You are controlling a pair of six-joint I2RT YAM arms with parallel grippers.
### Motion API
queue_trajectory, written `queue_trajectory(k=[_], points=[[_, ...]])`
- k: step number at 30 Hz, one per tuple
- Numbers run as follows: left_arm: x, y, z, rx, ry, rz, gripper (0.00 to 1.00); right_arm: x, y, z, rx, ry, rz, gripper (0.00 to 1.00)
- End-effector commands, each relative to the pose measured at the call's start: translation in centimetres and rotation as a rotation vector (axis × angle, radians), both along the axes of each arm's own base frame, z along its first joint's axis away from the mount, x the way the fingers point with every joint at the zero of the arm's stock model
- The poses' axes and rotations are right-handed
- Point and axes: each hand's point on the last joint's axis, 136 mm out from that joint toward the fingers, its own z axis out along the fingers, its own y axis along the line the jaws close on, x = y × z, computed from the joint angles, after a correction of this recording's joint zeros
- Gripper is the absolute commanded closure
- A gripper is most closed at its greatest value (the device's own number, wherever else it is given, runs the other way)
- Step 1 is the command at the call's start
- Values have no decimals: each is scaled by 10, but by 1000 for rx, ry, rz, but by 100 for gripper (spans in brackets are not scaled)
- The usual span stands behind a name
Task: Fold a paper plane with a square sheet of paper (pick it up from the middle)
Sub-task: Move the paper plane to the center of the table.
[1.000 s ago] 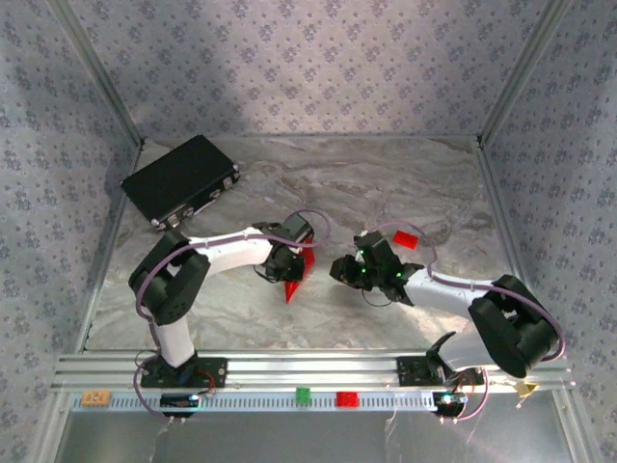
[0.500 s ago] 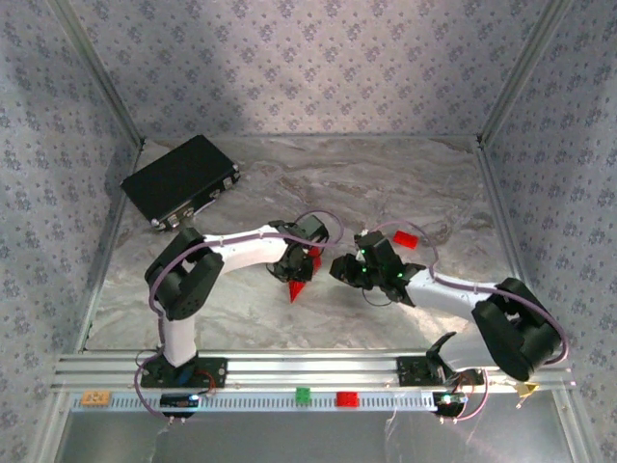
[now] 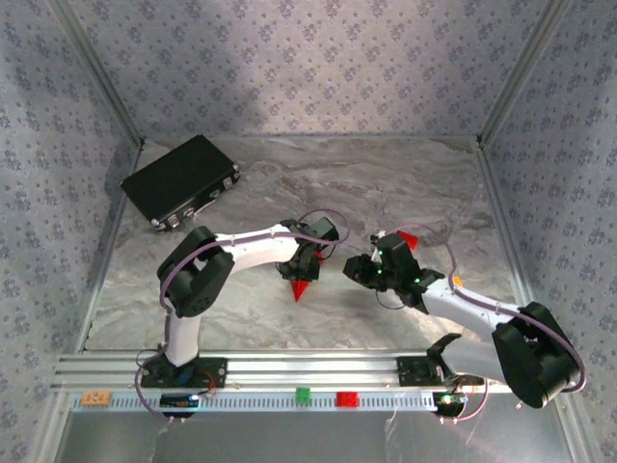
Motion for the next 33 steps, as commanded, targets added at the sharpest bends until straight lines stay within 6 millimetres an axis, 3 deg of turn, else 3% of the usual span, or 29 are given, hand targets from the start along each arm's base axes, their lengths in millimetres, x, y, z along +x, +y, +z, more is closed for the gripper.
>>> queue_trajectory(k=[1, 19, 22, 33], points=[[-9, 0, -20, 15, 49, 24, 72, -8, -8, -5, -9, 15, 13, 78], [-8, -1, -6, -11, 36, 67, 68, -8, -12, -5, 9, 18, 8, 77], [-9, -2, -4, -15, 36, 66, 61, -8, -12, -5, 11, 19, 7, 77], [-8, -3, 5, -36, 21, 82, 62, -8, -13, 0, 14, 6, -2, 77]])
